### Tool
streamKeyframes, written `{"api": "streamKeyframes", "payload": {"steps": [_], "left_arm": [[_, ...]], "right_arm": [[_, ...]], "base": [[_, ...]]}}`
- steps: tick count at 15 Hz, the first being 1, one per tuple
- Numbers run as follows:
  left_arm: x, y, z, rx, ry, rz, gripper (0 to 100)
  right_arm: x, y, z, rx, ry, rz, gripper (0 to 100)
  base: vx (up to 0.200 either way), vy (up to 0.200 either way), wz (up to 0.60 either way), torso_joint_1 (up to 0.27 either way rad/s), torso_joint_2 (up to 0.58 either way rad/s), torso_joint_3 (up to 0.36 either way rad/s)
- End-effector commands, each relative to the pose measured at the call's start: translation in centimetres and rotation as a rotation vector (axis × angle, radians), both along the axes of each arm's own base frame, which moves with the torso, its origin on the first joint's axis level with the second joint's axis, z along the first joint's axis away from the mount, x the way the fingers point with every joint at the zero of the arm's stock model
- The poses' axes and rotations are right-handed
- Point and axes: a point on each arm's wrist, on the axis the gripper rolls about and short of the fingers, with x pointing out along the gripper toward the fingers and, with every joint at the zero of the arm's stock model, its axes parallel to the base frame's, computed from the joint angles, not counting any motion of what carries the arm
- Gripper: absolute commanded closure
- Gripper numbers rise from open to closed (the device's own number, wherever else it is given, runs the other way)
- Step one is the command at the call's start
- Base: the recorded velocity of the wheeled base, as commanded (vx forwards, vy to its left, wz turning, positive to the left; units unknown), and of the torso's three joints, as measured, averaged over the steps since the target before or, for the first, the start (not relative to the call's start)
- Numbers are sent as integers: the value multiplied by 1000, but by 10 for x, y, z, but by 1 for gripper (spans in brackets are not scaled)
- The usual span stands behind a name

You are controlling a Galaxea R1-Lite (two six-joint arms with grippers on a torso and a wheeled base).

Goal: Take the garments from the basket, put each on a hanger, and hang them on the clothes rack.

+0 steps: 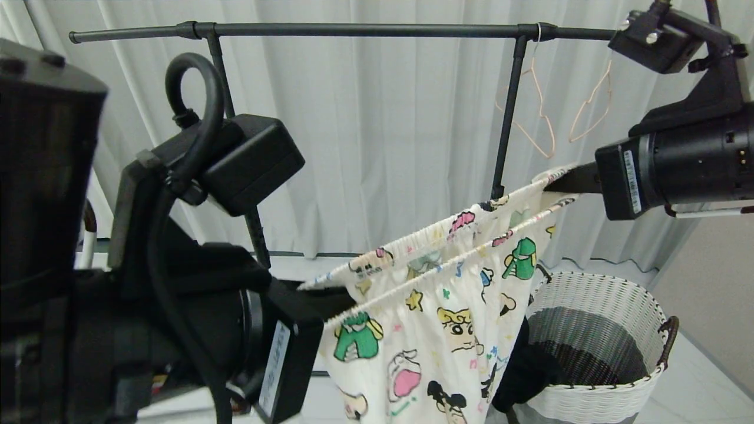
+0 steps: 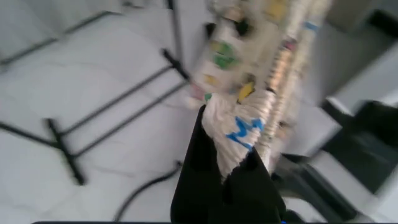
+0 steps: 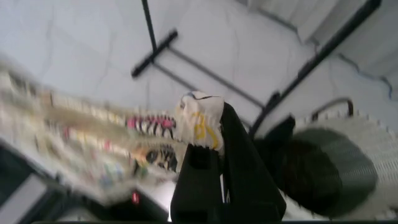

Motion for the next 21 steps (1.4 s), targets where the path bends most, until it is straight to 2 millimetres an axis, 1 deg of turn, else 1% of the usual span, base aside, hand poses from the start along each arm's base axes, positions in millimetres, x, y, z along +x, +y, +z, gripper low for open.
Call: {"api": "streamKeyframes", "payload": {"steps": [1, 2, 4, 5, 6, 7, 11, 13, 15, 16, 18, 19, 20, 21], "left_arm": [[33, 6, 4, 55, -48, 95, 100], [44, 6, 11, 40, -61, 131, 100], [44, 4, 10, 42, -57, 123, 100], [42, 2, 9, 42, -56, 111, 100], [42, 1, 9, 43, -55, 108, 100], [43, 0, 8, 46, -53, 108, 100], [44, 0, 4, 60, -46, 115, 100], [47, 7, -6, 118, -46, 175, 100], [47, 25, -19, 210, -59, 257, 100], [44, 41, -25, 259, -65, 285, 100], [43, 79, -38, 338, -51, 395, 100], [44, 94, -45, 351, -26, 465, 100], [45, 104, -54, 351, 7, 526, 100], [42, 109, -61, 316, 22, 568, 100]], "right_arm": [[-17, -17, 1, -21, 16, 1, 100], [-32, -30, -6, -79, 71, 12, 100], [-32, -30, -14, -94, 84, 6, 100], [-31, -29, -14, -80, 78, 6, 100], [-31, -29, -14, -80, 78, 6, 0], [-32, -30, -13, -74, 80, 1, 0], [-48, -47, -9, -17, 115, -52, 0], [-46, -64, -13, -23, 107, -191, 0], [-41, -84, -25, -75, 106, -364, 0], [-42, -95, -35, -116, 111, -465, 0], [-45, -115, -53, -219, 105, -603, 0], [-47, -122, -59, -261, 93, -648, 0], [-50, -126, -64, -290, 80, -669, 0], [-52, -127, -70, -297, 76, -671, 0]], "base": [[0, 0, 0, 0, 0, 0], [0, 0, 0, 0, 0, 0], [0, 0, 0, 0, 0, 0], [0, 0, 0, 0, 0, 0], [0, 0, 0, 0, 0, 0], [0, 0, 0, 0, 0, 0], [0, 0, 0, 0, 0, 0], [0, 0, 0, 0, 0, 0], [0, 0, 0, 0, 0, 0], [0, 0, 0, 0, 0, 0], [0, 0, 0, 0, 0, 0], [0, 0, 0, 0, 0, 0], [0, 0, 0, 0, 0, 0], [0, 0, 0, 0, 0, 0]]}}
